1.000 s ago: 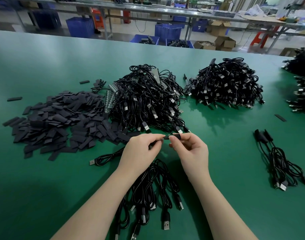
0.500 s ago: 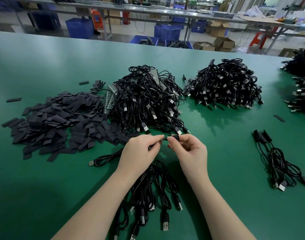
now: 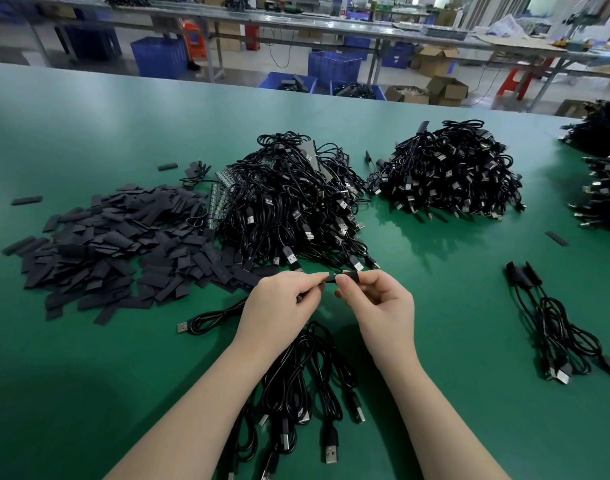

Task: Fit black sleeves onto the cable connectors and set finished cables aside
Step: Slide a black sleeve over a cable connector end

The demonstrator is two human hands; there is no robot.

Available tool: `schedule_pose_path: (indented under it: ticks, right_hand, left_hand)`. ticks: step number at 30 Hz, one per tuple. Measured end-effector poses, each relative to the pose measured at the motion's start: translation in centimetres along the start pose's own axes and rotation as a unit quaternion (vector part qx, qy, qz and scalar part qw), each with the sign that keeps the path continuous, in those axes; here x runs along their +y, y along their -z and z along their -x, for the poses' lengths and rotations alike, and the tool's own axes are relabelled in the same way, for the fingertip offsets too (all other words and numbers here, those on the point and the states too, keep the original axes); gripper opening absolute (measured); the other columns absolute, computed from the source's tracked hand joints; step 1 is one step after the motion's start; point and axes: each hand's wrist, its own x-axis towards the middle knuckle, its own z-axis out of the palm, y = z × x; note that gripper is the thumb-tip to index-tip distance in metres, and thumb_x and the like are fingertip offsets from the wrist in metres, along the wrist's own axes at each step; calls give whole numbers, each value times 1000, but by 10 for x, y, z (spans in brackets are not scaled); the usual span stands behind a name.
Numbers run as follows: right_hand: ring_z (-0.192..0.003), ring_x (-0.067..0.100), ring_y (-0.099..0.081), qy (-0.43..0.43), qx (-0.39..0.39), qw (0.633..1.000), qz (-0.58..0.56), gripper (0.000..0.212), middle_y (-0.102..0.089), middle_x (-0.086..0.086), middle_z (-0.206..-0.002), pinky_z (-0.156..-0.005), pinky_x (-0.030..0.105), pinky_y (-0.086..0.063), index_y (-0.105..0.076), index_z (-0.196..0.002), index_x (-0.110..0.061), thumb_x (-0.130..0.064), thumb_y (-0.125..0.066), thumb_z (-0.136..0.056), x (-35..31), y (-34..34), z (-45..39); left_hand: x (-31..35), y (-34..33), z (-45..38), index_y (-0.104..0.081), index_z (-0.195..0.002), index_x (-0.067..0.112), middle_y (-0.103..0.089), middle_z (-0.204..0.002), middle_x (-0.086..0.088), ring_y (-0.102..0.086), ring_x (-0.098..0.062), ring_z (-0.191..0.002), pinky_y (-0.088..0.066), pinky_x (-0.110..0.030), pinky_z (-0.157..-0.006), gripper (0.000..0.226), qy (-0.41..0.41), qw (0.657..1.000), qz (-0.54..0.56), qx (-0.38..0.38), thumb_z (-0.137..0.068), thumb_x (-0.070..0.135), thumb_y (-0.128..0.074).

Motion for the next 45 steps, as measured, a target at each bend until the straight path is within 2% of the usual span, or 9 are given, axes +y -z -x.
schedule_pose_path:
  ticks: [3, 6, 10, 15, 19, 26, 30, 39, 45]
  right_hand:
    - [-73, 14, -69, -4, 6, 1000, 7, 16, -74, 2, -76, -67, 19, -54, -72, -75, -23, -12, -77, -84, 2, 0, -1]
    - [-73, 18, -69, -19, 14, 1000, -20, 12, -72, 1, -73, -67, 20, -54, -69, -76, -17, -14, -77, -84, 2, 1, -2]
    - [-67, 14, -70, -33, 29, 997, -61, 9, -69, 1, -67, -65, 18, -54, -67, -87, -6, -10, -75, -85, 3, 2, -4]
    - [-63, 12, -68, -25, 23, 997, -70, 14, -69, 1, -68, -62, 17, -53, -75, -84, -24, -10, -74, -87, 2, 3, -4]
    - [-64, 11, -67, -26, 17, 997, -65, 15, -71, 0, -73, -62, 18, -53, -76, -83, -30, -16, -72, -89, 1, 4, -3]
    - [-64, 12, -68, -35, 13, 997, -66, 20, -71, -1, -72, -62, 17, -53, -77, -83, -29, -11, -72, -89, 2, 4, -3]
    - [-65, 12, -68, -38, 6, 997, -72, 18, -71, 0, -73, -62, 17, -53, -78, -84, -27, -10, -73, -88, 2, 5, -3]
    - [-63, 10, -66, -46, 15, 997, -64, 16, -70, 1, -71, -62, 17, -52, -78, -83, -26, -11, -73, -88, 6, 5, -4]
    - [-65, 11, -67, -53, -16, 996, -63, 14, -70, 1, -70, -63, 18, -52, -78, -84, -27, -15, -74, -88, 6, 5, -3]
  left_hand:
    - [-1, -1, 1, -73, -113, 32, -73, -93, 8, -66, -8, -83, -56, -38, -72, 27, -3, 1000, -4, -17, -92, 19, -62]
    - [-3, -1, 0, -68, -117, 40, -72, -103, 16, -65, 1, -92, -56, -30, -81, 30, 27, 999, 23, -27, -91, 26, -62]
    - [-5, -3, -2, -68, -100, 36, -68, -90, 25, -63, 5, -91, -54, -28, -81, 11, 29, 998, 52, -21, -91, 32, -65]
    - [-7, -2, -4, -72, -98, 37, -66, -93, 23, -61, 6, -93, -49, -16, -80, 12, 10, 997, 71, -3, -87, 32, -69]
    - [-8, 0, -3, -61, -103, 52, -65, -86, 24, -61, 5, -85, -48, -11, -74, 22, 33, 995, 94, -12, -86, 40, -70]
    - [-6, -1, -1, -68, -111, 46, -66, -96, 27, -59, 10, -93, -48, -11, -80, 24, 17, 997, 64, -28, -88, 42, -66]
    - [-6, -1, -1, -68, -110, 46, -65, -99, 24, -61, 1, -85, -52, -19, -76, 28, 15, 997, 64, -37, -83, 41, -72]
    - [-6, -1, -2, -71, -106, 40, -66, -101, 26, -57, 12, -99, -42, -3, -78, 22, 8, 997, 80, -22, -85, 34, -72]
    - [-8, 0, -2, -70, -106, 41, -67, -101, 24, -58, 8, -99, -47, -10, -80, 21, 4, 996, 78, -45, -86, 39, -69]
